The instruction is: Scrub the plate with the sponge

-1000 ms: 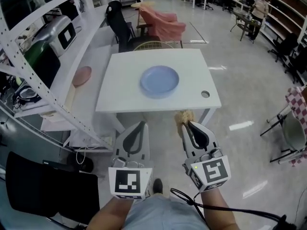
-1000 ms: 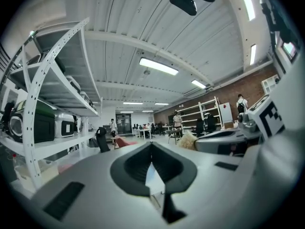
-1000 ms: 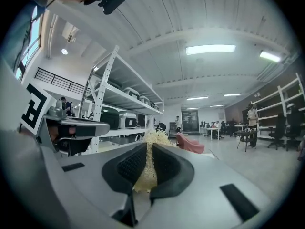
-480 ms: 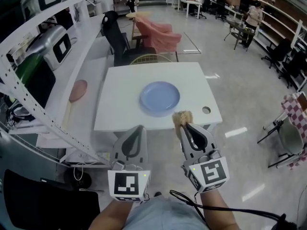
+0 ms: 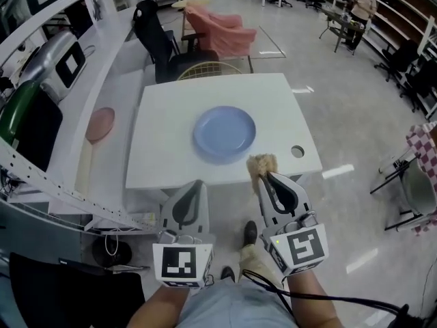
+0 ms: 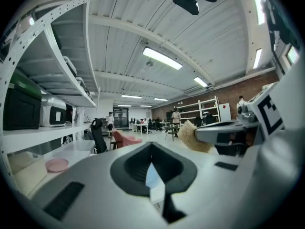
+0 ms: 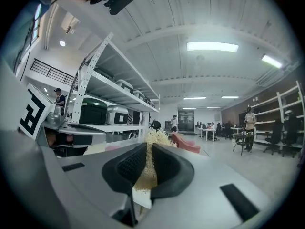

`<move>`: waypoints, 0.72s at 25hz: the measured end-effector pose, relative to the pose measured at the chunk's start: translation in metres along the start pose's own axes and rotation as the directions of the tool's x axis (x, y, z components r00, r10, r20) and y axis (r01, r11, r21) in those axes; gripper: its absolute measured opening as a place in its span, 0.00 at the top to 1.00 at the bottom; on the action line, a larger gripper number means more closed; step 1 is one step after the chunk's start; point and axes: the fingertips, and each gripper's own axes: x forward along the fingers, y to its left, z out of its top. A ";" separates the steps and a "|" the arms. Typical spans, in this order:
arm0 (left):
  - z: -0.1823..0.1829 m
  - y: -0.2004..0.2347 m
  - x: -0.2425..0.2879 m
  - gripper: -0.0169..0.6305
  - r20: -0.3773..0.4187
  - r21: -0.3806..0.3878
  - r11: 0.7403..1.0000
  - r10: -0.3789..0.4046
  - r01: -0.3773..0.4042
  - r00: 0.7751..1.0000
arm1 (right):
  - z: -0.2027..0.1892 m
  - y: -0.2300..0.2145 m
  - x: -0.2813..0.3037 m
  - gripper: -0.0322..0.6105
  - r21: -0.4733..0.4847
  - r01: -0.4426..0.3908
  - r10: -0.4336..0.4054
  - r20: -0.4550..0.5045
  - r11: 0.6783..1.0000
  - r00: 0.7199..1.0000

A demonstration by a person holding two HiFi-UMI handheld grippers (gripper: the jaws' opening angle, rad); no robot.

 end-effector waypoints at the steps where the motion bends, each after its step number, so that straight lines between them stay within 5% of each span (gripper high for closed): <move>1: -0.002 0.003 0.008 0.95 -0.011 0.002 1.000 0.004 -0.004 1.000 | -0.002 -0.005 0.008 0.89 0.001 -0.005 0.005 0.000 1.000 1.000; 18: 0.013 0.039 0.175 0.95 -0.113 0.031 0.991 0.132 -0.130 0.985 | -0.010 -0.118 0.160 0.89 0.082 -0.145 0.146 -0.005 0.986 0.989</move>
